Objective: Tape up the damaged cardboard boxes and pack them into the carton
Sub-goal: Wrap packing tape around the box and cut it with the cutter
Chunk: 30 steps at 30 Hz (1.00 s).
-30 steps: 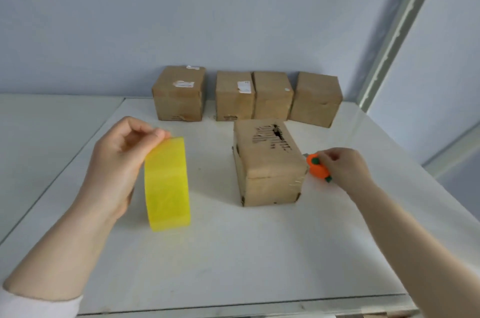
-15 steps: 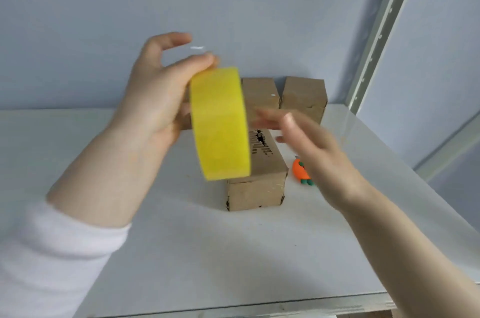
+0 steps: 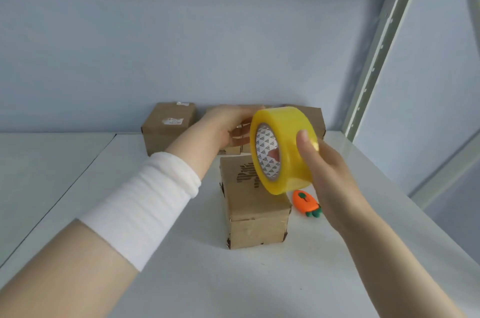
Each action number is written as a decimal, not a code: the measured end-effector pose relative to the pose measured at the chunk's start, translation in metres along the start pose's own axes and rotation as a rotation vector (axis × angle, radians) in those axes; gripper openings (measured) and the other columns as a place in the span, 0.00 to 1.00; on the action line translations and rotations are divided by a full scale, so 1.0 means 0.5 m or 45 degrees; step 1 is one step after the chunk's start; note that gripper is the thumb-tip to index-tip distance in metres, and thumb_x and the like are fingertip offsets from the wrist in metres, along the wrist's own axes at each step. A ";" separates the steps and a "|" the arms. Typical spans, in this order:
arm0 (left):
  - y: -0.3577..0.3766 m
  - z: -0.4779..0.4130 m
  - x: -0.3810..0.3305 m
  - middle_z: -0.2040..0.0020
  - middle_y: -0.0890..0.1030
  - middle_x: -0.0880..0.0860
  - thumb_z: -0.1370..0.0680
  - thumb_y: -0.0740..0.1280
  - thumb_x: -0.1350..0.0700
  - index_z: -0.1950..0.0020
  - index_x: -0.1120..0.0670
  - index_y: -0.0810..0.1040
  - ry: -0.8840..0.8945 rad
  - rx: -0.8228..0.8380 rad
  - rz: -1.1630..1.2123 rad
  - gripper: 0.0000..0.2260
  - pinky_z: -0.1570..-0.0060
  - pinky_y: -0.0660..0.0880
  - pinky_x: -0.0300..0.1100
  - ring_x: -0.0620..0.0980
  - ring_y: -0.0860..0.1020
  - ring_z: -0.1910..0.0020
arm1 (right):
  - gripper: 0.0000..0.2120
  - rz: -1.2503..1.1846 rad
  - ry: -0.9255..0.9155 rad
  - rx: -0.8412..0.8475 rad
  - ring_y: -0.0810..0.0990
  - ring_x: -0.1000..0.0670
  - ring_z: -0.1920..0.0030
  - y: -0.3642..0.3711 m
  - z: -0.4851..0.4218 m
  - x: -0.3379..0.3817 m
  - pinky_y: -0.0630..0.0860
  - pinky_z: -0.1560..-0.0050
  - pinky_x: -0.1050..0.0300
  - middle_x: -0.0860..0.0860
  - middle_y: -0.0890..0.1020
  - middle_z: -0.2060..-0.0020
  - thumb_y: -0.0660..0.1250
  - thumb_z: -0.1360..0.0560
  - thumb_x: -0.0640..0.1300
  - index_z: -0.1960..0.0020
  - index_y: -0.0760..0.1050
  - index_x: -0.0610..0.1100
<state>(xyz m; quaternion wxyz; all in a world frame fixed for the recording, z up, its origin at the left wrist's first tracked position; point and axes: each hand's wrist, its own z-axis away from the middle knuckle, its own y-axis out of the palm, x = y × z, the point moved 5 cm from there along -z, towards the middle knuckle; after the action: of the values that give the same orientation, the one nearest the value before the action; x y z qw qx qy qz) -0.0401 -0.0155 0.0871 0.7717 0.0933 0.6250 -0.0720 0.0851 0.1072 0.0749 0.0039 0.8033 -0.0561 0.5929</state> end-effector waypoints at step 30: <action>-0.034 -0.104 0.142 0.68 0.82 0.50 0.28 0.72 0.60 0.61 0.53 0.81 -0.034 0.299 -0.216 0.03 0.72 0.77 0.34 0.45 0.80 0.70 | 0.11 0.704 -0.157 -0.625 0.73 0.73 0.66 0.060 -0.063 0.021 0.66 0.70 0.79 0.76 0.73 0.72 0.67 0.30 0.60 0.66 0.68 0.59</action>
<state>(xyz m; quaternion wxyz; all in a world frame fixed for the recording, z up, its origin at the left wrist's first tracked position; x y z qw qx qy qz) -0.0788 -0.0194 0.0060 0.7548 0.1289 0.6077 -0.2107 0.0553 0.0790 0.0925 0.0327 0.7670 -0.4116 0.4911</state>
